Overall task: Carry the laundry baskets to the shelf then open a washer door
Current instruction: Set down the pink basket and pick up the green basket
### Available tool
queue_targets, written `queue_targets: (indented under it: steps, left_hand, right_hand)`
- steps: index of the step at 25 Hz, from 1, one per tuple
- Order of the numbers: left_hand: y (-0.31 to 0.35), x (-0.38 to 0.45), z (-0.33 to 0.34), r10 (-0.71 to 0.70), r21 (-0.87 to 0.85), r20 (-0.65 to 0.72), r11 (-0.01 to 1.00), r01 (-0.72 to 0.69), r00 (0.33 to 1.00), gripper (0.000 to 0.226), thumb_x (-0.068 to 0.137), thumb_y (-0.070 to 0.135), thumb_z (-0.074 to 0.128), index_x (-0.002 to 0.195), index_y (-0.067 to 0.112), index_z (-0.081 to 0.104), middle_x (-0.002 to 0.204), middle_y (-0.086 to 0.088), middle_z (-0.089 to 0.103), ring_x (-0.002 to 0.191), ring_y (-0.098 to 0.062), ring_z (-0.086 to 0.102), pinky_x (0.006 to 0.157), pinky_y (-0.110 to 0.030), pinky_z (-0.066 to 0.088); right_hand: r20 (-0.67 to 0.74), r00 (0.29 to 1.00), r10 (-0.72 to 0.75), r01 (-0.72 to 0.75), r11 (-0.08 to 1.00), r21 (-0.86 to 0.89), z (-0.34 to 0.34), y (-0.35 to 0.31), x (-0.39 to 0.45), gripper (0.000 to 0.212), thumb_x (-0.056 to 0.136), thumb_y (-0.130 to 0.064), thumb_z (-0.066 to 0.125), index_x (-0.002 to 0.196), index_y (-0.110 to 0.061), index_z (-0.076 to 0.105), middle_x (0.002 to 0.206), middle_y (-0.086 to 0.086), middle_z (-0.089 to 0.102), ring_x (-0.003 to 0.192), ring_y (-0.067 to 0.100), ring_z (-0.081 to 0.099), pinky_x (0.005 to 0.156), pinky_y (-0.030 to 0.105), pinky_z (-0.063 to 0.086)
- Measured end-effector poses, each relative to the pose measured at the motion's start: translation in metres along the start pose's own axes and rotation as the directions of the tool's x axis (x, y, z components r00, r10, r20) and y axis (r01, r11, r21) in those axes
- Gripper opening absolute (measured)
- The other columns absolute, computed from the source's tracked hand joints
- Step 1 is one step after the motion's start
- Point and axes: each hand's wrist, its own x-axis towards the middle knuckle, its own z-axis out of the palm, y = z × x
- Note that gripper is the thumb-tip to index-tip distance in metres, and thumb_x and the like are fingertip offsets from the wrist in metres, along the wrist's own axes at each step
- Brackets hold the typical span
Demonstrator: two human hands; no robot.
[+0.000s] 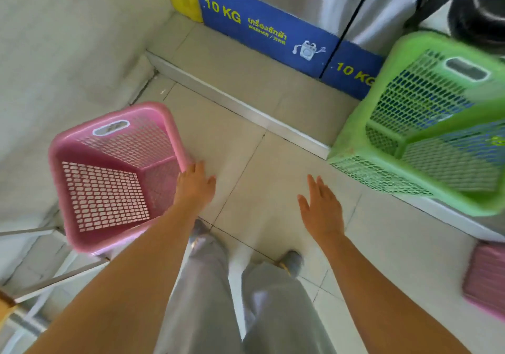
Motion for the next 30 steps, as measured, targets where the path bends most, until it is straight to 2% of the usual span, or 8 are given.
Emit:
queue_targets:
  steps: [4, 10, 17, 20, 24, 30]
  left_hand:
    - [0.109, -0.021, 0.032, 0.141, -0.026, -0.001, 0.99, -0.141, 0.99, 0.054, 0.098, 0.026, 0.046, 0.146, 0.004, 0.031, 0.149, -0.02, 0.037, 0.136, -0.037, 0.036, 0.113, -0.043, 0.029]
    - [0.247, -0.007, 0.056, 0.345, -0.033, 0.014, 0.938, -0.344, 0.939, 0.056, 0.098, 0.026, 0.046, 0.147, 0.004, 0.03, 0.151, -0.017, 0.036, 0.139, -0.032, 0.034, 0.116, -0.041, 0.025]
    - [0.36, 0.045, 0.066, 0.433, 0.004, 0.082, 0.901, -0.434, 0.898, 0.059, 0.097, 0.024, 0.05, 0.148, 0.006, 0.026, 0.151, -0.018, 0.034, 0.137, -0.036, 0.036, 0.11, -0.045, 0.031]
    - [0.389, 0.064, 0.073, 0.436, 0.048, 0.086, 0.897, -0.44, 0.896, 0.062, 0.096, 0.022, 0.051, 0.149, 0.006, 0.024, 0.151, -0.02, 0.033, 0.136, -0.039, 0.037, 0.11, -0.046, 0.031]
    - [0.419, 0.09, 0.093, 0.375, 0.085, 0.102, 0.92, -0.384, 0.921, 0.068, 0.095, 0.021, 0.053, 0.152, 0.009, 0.018, 0.152, -0.025, 0.027, 0.137, -0.043, 0.034, 0.112, -0.046, 0.029]
    - [0.455, 0.12, 0.117, 0.227, 0.103, 0.041, 0.968, -0.23, 0.973, 0.074, 0.093, 0.018, 0.054, 0.153, 0.034, 0.012, 0.155, -0.023, 0.02, 0.134, -0.044, 0.036, 0.11, -0.047, 0.033]
  right_hand:
    - [-0.112, 0.984, 0.139, -0.134, 0.99, 0.048, -0.048, 0.093, -0.018, 0.059, 0.099, -0.038, 0.038, 0.152, -0.017, 0.022, 0.159, 0.01, 0.024, 0.143, 0.029, 0.029, 0.113, 0.044, 0.029]
    - [-0.282, 0.88, 0.383, -0.343, 0.922, 0.181, -0.103, 0.188, -0.013, 0.056, 0.098, -0.035, 0.042, 0.149, -0.015, 0.03, 0.156, 0.009, 0.03, 0.143, 0.027, 0.029, 0.114, 0.043, 0.024]
    - [-0.321, 0.745, 0.585, -0.461, 0.799, 0.385, -0.148, 0.258, 0.047, 0.056, 0.094, -0.027, 0.052, 0.145, -0.01, 0.036, 0.154, 0.013, 0.033, 0.139, 0.034, 0.034, 0.11, 0.046, 0.029]
    - [-0.313, 0.726, 0.612, -0.489, 0.78, 0.391, -0.159, 0.289, 0.069, 0.058, 0.093, -0.028, 0.053, 0.145, -0.011, 0.036, 0.154, 0.014, 0.033, 0.138, 0.035, 0.034, 0.11, 0.046, 0.028]
    - [-0.284, 0.751, 0.596, -0.492, 0.792, 0.361, -0.177, 0.34, 0.105, 0.061, 0.093, -0.029, 0.052, 0.148, -0.012, 0.03, 0.157, 0.013, 0.027, 0.138, 0.036, 0.031, 0.11, 0.047, 0.027]
    - [-0.153, 0.799, 0.582, -0.497, 0.781, 0.377, -0.193, 0.404, 0.153, 0.075, 0.093, -0.031, 0.053, 0.154, -0.023, 0.009, 0.16, 0.011, 0.017, 0.137, 0.041, 0.032, 0.11, 0.049, 0.028]
